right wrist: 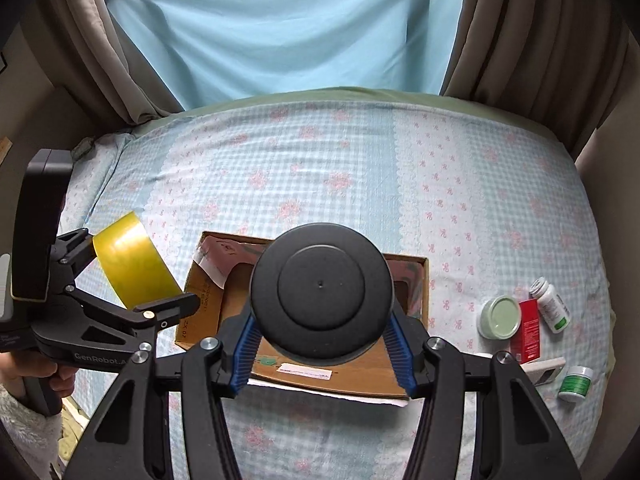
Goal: Organize rigid objects
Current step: 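Carry the tape roll and black-lidded jar into the cardboard box and release both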
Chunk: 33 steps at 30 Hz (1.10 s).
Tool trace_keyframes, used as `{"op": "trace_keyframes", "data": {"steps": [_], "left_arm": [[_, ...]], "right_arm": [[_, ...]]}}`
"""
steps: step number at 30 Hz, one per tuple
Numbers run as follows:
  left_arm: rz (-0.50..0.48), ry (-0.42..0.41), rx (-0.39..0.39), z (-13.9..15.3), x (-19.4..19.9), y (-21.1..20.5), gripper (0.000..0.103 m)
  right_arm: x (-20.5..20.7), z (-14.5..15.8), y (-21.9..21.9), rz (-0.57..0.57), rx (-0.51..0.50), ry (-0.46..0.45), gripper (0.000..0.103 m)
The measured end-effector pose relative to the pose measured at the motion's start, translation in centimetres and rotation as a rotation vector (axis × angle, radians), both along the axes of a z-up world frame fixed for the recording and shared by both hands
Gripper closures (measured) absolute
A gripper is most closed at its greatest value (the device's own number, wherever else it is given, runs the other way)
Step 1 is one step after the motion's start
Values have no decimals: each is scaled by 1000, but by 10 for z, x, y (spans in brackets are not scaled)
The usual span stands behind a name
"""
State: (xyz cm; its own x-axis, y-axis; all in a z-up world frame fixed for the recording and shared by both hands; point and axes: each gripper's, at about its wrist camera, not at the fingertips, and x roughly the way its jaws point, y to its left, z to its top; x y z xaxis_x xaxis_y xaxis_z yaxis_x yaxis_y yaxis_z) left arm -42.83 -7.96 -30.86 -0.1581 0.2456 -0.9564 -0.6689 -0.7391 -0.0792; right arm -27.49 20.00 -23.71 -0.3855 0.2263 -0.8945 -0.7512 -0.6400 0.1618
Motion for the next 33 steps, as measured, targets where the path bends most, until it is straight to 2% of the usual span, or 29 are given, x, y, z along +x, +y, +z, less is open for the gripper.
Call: {"op": "trace_keyframes", "data": {"steps": [7, 10, 13, 17, 19, 22, 23, 25, 26, 28, 33], "left_arm": [[-73, -69, -88, -77, -8, 24, 4], [-105, -68, -136, -102, -9, 34, 4], [-139, -60, -172, -119, -12, 43, 4], [-168, -39, -193, -129, -16, 50, 4], [-184, -42, -175, -129, -16, 51, 4], [-232, 11, -206, -128, -6, 53, 3], [-248, 4, -209, -129, -4, 53, 0], [-262, -5, -194, -127, 1, 52, 0], [-266, -1, -191, -125, 2, 51, 0], [-266, -8, -186, -123, 4, 49, 0], [-246, -26, -172, -117, 5, 44, 0]], "right_arm": [[-12, -86, 24, -50, -152, -127, 51], [-16, -120, 34, -53, -204, -185, 51], [-27, -148, 37, -8, -232, -250, 51], [-40, -162, 35, 66, -214, -292, 51], [-39, -165, 39, 60, -227, -282, 51], [-35, -167, 44, 28, -250, -260, 51], [-33, -167, 46, 15, -258, -256, 49], [-27, -165, 48, -12, -257, -245, 6], [-23, -162, 50, -23, -263, -212, 0], [-17, -156, 50, -36, -258, -181, 0], [-8, -149, 42, -31, -225, -206, 0]]}}
